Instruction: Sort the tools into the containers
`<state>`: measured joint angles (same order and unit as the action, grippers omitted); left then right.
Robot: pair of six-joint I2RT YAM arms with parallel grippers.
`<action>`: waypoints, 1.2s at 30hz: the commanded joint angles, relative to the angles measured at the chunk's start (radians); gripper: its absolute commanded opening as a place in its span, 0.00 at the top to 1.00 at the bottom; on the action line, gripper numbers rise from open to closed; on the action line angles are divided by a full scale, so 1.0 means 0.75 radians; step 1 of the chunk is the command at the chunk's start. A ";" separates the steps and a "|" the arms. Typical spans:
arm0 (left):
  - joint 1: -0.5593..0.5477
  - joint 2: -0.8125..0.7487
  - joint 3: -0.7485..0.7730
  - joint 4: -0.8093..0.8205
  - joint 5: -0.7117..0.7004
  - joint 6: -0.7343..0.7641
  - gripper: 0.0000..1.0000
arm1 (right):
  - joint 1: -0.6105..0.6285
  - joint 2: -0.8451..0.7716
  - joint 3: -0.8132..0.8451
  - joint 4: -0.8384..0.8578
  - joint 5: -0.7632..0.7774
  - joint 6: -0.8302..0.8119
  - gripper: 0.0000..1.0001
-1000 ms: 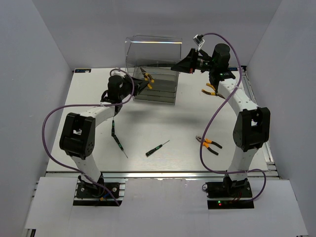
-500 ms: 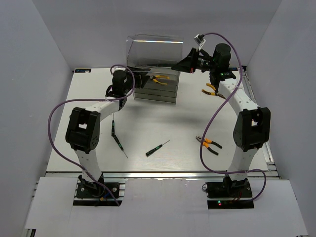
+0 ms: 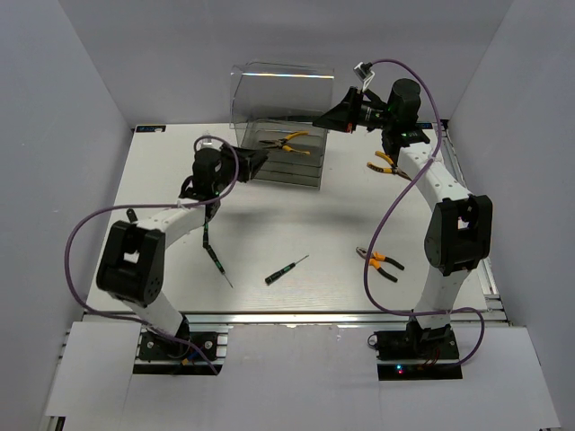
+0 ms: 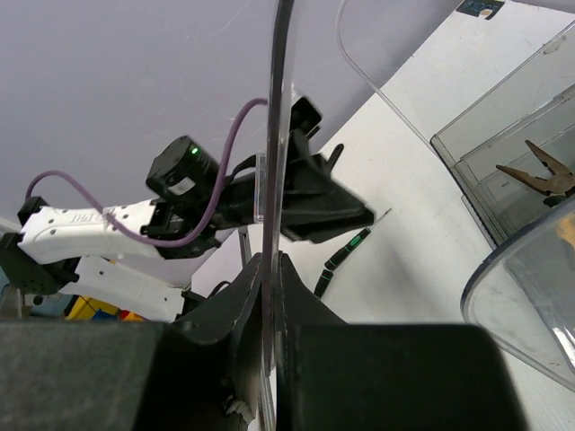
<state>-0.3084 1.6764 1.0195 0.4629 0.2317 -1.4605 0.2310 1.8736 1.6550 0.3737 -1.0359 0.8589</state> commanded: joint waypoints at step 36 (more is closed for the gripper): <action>-0.016 -0.104 0.076 0.446 -0.098 0.154 0.52 | -0.022 -0.107 0.006 0.068 0.027 -0.120 0.35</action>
<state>-0.3149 1.6711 1.0557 0.7345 0.1787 -1.3220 0.2218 1.8587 1.6547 0.3904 -1.0191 0.8135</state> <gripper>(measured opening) 0.479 0.596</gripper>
